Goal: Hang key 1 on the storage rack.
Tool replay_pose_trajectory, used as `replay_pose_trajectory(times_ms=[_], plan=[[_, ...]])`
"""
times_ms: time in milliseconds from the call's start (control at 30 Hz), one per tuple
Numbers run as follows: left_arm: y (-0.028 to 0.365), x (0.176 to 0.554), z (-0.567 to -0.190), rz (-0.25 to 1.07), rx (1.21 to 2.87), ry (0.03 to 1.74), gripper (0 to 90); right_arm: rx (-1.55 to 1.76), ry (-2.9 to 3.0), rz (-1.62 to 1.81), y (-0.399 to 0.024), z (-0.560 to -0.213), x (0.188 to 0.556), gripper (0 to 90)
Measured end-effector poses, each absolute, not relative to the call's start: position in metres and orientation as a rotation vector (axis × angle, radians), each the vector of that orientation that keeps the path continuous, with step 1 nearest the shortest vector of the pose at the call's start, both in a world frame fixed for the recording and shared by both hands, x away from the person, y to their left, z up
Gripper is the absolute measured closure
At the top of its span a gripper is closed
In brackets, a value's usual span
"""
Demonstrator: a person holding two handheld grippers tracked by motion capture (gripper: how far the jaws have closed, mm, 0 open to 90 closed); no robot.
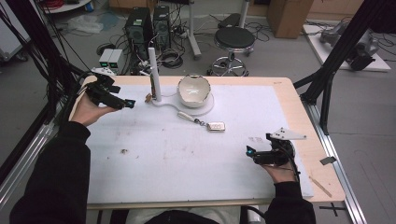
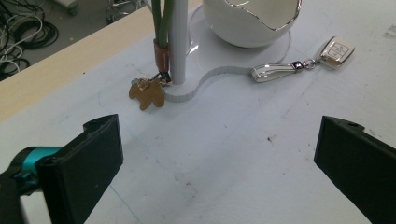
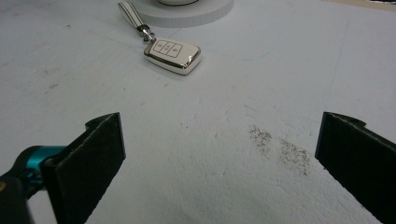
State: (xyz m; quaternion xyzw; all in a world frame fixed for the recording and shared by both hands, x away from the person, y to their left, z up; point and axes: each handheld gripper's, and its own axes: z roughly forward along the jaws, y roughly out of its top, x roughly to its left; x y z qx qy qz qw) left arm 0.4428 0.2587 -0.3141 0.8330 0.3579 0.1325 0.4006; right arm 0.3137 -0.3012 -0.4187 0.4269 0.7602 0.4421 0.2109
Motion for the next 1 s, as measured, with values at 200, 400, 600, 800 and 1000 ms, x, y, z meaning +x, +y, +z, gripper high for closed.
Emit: replay_pose_trajectory(times_ms=[200,400,600,800,1000], plan=[[0.259,0.433,-0.312,0.36,2.098,0.889,1.7,1.186,2.119,1.226,-0.301,-0.419,0.314,0.6],[0.265,0.423,-0.317,0.38,2.079,0.892,1.7,1.187,2.121,1.227,-0.3,-0.419,0.314,0.6],[0.272,0.41,-0.326,0.386,2.036,0.897,1.7,1.185,2.127,1.219,-0.3,-0.42,0.314,0.6],[0.285,0.393,-0.335,0.403,1.952,0.915,1.7,1.189,2.12,1.221,-0.301,-0.419,0.314,0.6],[0.293,0.377,-0.341,0.435,1.911,0.926,1.7,1.186,2.118,1.218,-0.301,-0.419,0.314,0.6]])
